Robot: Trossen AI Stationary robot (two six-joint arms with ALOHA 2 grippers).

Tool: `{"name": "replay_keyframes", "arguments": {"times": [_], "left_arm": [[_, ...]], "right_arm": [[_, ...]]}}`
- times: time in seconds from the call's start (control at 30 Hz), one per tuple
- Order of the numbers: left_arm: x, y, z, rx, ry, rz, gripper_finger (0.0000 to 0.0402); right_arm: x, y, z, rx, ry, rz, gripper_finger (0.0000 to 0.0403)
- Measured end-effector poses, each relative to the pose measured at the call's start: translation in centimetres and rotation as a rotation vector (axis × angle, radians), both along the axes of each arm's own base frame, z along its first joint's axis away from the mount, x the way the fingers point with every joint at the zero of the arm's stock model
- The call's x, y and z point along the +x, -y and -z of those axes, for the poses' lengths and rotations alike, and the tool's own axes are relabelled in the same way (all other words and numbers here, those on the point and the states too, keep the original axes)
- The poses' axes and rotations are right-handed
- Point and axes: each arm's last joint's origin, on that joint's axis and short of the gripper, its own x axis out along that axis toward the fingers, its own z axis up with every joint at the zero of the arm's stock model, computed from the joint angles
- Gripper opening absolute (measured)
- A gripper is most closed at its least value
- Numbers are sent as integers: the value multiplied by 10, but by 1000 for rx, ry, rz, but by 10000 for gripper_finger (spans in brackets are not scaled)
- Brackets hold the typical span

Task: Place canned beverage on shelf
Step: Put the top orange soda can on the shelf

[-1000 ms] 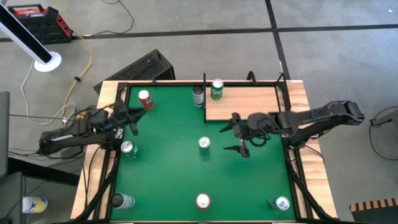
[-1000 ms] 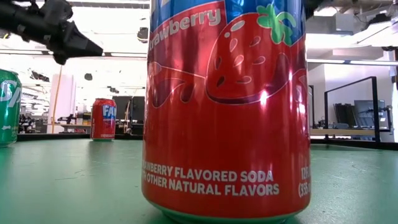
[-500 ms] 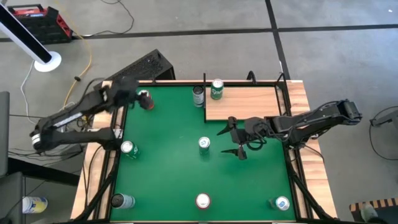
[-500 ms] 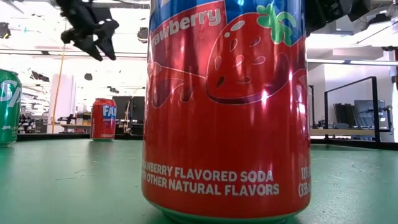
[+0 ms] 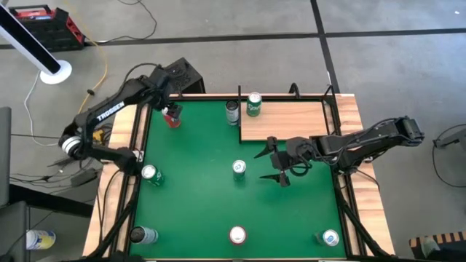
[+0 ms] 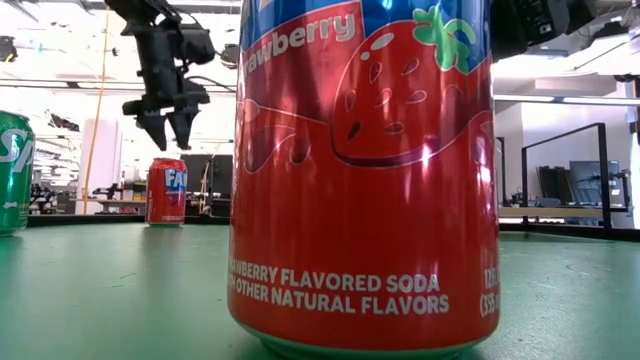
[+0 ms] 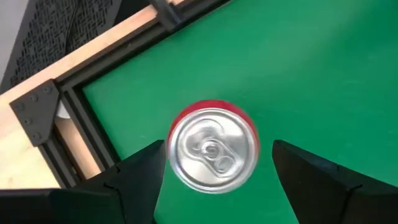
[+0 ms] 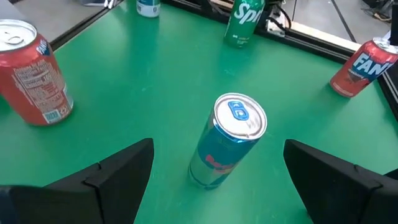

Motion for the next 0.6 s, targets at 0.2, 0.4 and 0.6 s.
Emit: {"name": "replay_keyframes", "arguments": {"times": [0.2,0.4,0.6], "left_arm": [[2,-6,7,-13,-31,27,281],[4,-9,11,-24,-54,58,282],[5,-11,13,-20,-69,91,294]], "right_arm": [[-1,1,1,-1,-16,4,384],[0,11,2,0,-18,38,384],[1,21,2,5,-21,70,384]]}}
